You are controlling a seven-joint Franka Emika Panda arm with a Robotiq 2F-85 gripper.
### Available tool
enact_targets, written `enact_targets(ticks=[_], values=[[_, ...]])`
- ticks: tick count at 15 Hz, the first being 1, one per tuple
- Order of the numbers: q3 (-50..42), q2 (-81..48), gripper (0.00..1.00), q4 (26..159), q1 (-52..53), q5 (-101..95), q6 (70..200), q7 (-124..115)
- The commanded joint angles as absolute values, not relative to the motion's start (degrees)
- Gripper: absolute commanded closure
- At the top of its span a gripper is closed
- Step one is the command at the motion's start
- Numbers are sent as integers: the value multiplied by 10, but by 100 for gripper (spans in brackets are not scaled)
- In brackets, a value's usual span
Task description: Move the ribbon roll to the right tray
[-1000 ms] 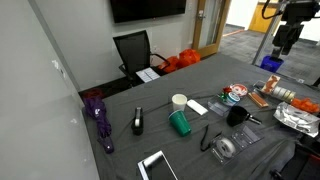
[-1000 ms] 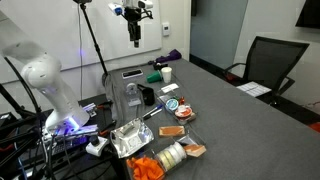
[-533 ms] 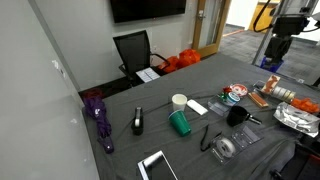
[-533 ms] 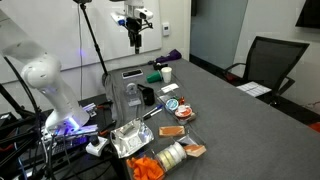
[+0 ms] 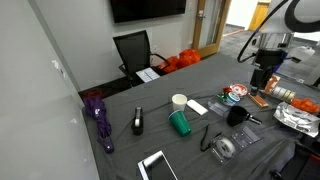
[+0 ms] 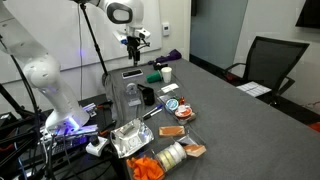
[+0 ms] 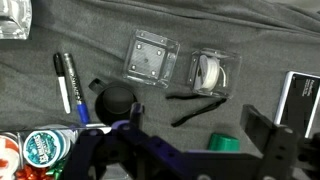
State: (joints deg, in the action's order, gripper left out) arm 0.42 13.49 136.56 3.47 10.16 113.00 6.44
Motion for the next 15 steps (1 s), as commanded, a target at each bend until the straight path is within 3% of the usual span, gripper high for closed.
enact_targets(ticks=[1, 8, 15], values=[[34, 117, 0, 1397, 51, 100, 1184, 31], [74, 67, 0, 1425, 78, 118, 1268, -57], [73, 66, 0, 1418, 77, 106, 1253, -62]])
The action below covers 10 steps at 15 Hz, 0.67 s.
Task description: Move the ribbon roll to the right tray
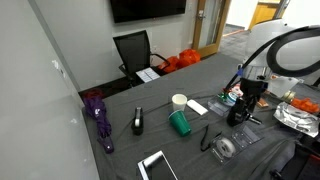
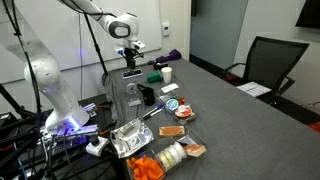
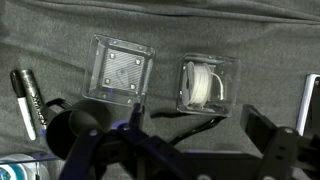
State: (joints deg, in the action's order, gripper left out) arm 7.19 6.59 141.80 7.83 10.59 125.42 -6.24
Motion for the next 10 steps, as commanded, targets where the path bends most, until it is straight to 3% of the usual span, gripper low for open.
enact_targets(ticks=[1, 10], values=[[76, 61, 0, 1413, 78, 96, 1250, -71], [105, -48, 0, 1400, 100, 67, 1306, -178]])
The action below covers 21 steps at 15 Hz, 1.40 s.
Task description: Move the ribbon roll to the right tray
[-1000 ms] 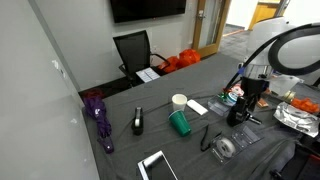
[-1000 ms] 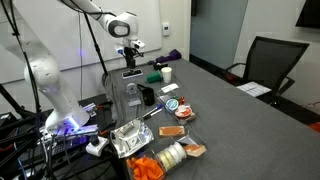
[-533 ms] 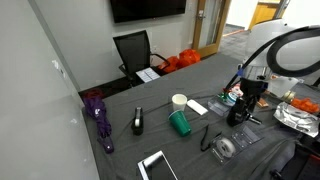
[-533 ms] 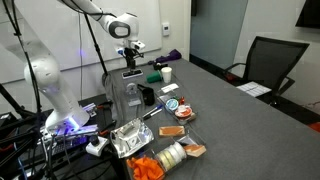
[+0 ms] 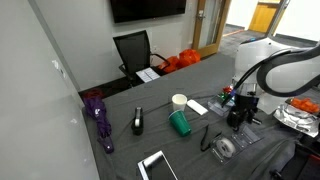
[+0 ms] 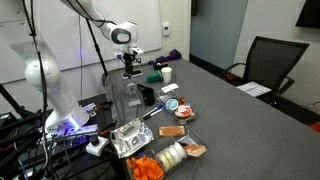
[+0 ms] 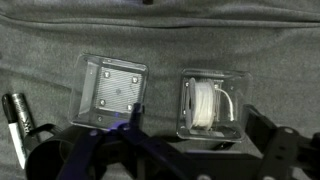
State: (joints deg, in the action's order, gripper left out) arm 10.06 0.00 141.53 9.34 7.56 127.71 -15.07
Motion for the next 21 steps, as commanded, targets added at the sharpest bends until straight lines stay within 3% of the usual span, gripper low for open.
enact_targets(ticks=[1, 4, 6, 8, 13, 18, 20, 21], values=[[104, -61, 0, 1398, 103, 67, 1320, -186], [101, -93, 0, 1391, 109, 70, 1351, -195], [100, -111, 18, 1386, 110, 77, 1364, -196], [100, -125, 26, 1380, 111, 87, 1369, -197], [102, -149, 18, 1371, 114, 106, 1373, -201], [103, -164, 27, 1367, 121, 119, 1389, -206], [103, -171, 27, 1366, 126, 119, 1398, -212], [102, -176, 23, 1365, 129, 116, 1402, -217]])
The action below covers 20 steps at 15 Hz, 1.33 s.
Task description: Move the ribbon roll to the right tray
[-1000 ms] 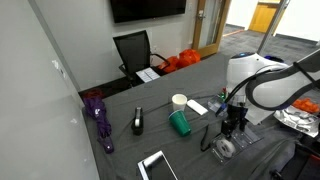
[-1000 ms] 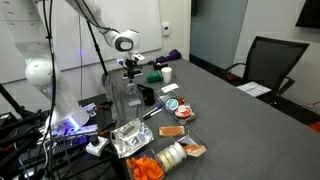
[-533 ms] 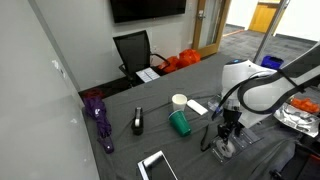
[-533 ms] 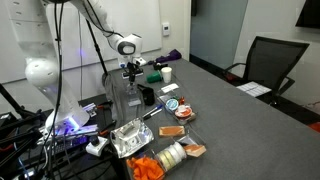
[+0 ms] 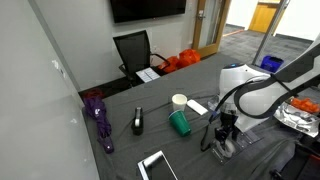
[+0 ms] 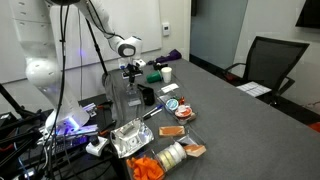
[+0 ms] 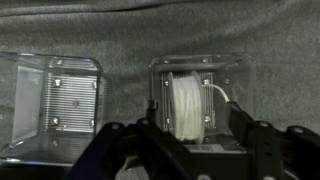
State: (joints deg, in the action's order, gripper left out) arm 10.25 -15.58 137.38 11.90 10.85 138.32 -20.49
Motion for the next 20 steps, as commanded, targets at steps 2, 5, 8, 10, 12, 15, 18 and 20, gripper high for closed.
enact_targets(ticks=[2, 5, 8, 10, 12, 15, 18, 20], values=[[101, -182, 22, 1364, 133, 113, 1411, -225], [99, -191, 29, 1361, 138, 110, 1420, -235], [97, -201, 33, 1359, 141, 109, 1430, -240], [97, -208, 58, 1358, 142, 109, 1434, -242], [98, -206, 66, 1359, 141, 112, 1429, -238], [100, -188, 89, 1367, 140, 113, 1417, -237], [103, -163, 92, 1374, 140, 115, 1400, -235], [103, -142, 92, 1376, 142, 112, 1381, -239]])
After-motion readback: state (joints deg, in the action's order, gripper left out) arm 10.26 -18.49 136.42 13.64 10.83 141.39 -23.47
